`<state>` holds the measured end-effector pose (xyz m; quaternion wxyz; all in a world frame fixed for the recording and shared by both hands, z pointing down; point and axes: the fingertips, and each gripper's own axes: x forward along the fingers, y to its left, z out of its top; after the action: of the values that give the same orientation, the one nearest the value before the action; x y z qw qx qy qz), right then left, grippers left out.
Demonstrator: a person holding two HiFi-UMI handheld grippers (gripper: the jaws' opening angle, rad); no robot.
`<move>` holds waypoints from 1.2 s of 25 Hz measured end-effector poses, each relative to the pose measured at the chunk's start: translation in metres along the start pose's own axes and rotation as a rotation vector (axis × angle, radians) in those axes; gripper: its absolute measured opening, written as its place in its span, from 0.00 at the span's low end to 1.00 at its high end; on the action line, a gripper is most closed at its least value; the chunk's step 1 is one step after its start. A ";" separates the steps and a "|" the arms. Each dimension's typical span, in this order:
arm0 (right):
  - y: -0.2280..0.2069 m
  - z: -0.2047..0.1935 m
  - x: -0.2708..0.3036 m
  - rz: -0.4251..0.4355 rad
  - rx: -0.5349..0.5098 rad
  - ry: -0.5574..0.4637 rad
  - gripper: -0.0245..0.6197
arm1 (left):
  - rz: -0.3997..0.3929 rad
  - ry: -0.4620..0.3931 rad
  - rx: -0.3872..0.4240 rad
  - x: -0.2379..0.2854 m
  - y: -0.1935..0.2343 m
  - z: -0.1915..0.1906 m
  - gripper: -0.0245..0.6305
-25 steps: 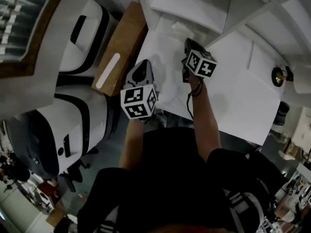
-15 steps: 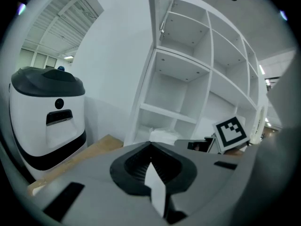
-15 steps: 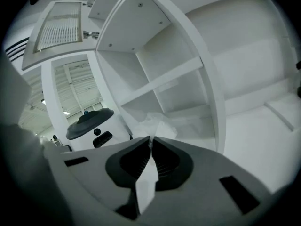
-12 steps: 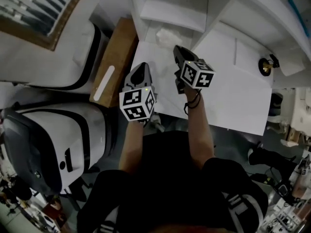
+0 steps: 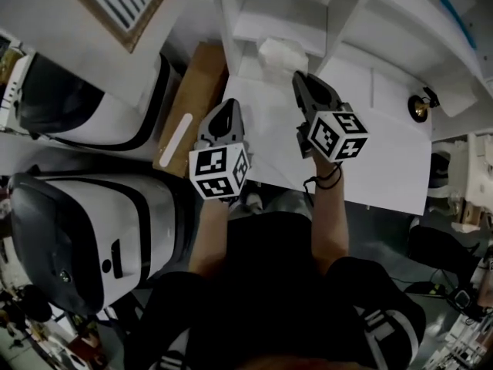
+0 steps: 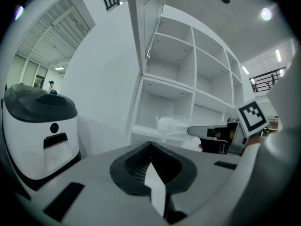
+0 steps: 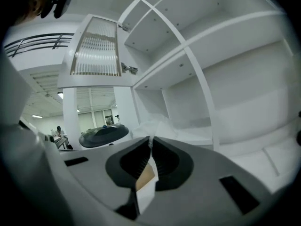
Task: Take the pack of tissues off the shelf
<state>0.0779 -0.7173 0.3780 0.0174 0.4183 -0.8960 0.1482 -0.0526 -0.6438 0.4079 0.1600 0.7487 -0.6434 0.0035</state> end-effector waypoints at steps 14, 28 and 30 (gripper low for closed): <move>0.025 0.029 -0.058 -0.112 -0.161 -0.144 0.08 | -0.075 -0.095 0.095 -0.004 -0.034 0.049 0.05; 0.031 0.019 -0.077 -0.087 -0.167 -0.152 0.08 | -0.134 -0.084 0.101 -0.018 -0.064 0.036 0.05; 0.033 0.017 -0.077 -0.081 -0.170 -0.148 0.08 | -0.126 -0.081 0.096 -0.021 -0.062 0.033 0.05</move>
<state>0.1048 -0.6445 0.3415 -0.0077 0.4609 -0.8865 0.0396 -0.0032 -0.6244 0.3580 0.0978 0.7939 -0.6000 -0.0060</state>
